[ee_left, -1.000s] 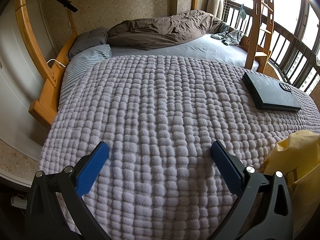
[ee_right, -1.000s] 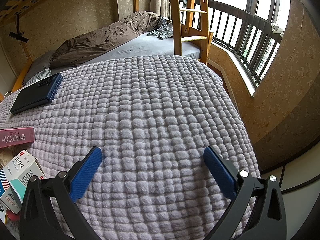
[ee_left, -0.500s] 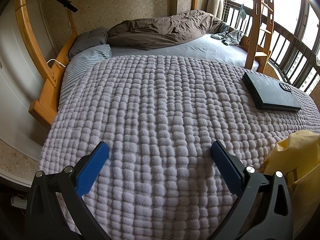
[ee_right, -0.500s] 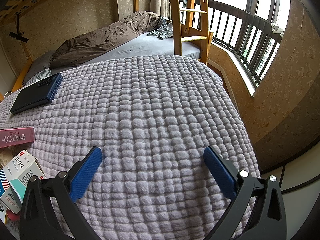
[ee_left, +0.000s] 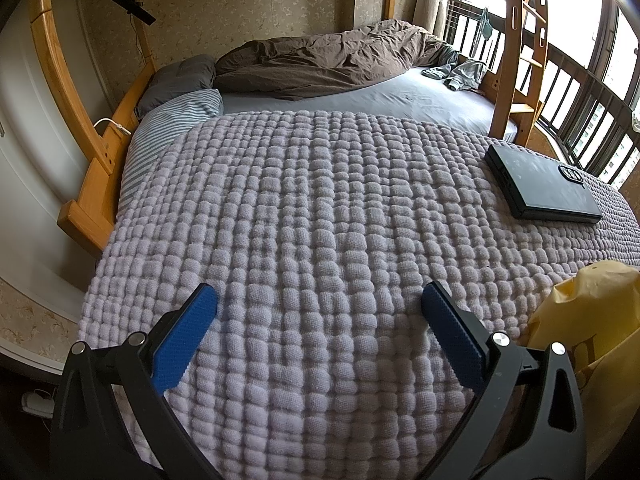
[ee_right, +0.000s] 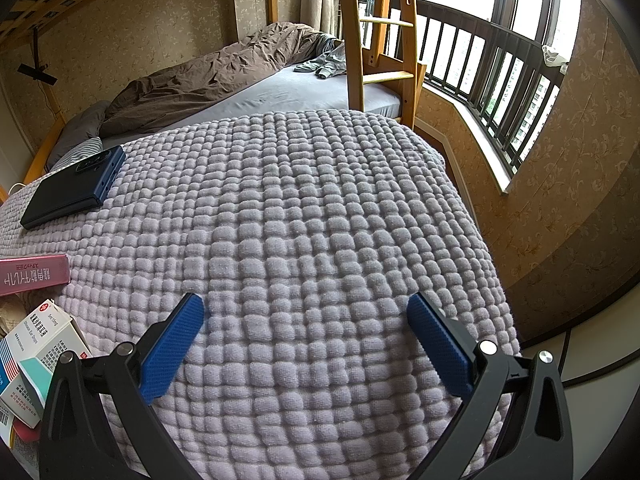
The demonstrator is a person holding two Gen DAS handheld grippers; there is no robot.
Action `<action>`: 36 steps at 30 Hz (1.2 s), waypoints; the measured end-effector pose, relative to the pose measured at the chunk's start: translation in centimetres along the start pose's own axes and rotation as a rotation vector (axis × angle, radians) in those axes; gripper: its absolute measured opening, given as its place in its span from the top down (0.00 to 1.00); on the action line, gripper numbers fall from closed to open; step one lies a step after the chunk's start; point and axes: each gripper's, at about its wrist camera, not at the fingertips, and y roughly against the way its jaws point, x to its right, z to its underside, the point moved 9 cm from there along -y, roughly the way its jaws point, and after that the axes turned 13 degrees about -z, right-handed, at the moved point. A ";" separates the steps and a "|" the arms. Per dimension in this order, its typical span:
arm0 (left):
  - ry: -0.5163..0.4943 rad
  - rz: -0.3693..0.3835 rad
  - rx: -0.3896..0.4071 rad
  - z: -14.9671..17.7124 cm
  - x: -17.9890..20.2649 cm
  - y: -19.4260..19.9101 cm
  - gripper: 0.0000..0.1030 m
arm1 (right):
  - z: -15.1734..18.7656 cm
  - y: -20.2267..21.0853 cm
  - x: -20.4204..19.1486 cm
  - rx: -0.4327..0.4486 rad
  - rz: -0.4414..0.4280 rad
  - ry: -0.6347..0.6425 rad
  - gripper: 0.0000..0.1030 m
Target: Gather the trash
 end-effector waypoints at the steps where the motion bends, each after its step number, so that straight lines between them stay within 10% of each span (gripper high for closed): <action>1: 0.003 0.003 -0.001 0.1 -0.1 0.0 0.01 | 0.1 0.1 0.1 0.001 -0.001 -0.001 0.03; 11: -0.017 0.017 -0.034 -0.1 -0.4 0.2 0.01 | -0.3 -0.2 0.6 -0.040 0.014 -0.023 0.04; 15: 0.080 0.008 0.071 -2.8 -4.1 3.4 0.01 | -3.0 3.5 0.3 0.083 0.051 0.041 0.04; 21: 0.024 0.147 0.234 0.1 -5.3 12.5 0.01 | -1.7 12.1 -5.9 0.186 -0.082 0.164 0.04; 26: -0.127 0.263 0.201 6.5 -2.2 17.4 0.01 | 3.7 15.8 -15.0 0.142 -0.255 0.344 0.04; 36: -0.328 0.443 0.124 15.8 4.5 18.7 0.04 | 12.3 12.5 -24.5 -0.069 -0.520 0.365 0.52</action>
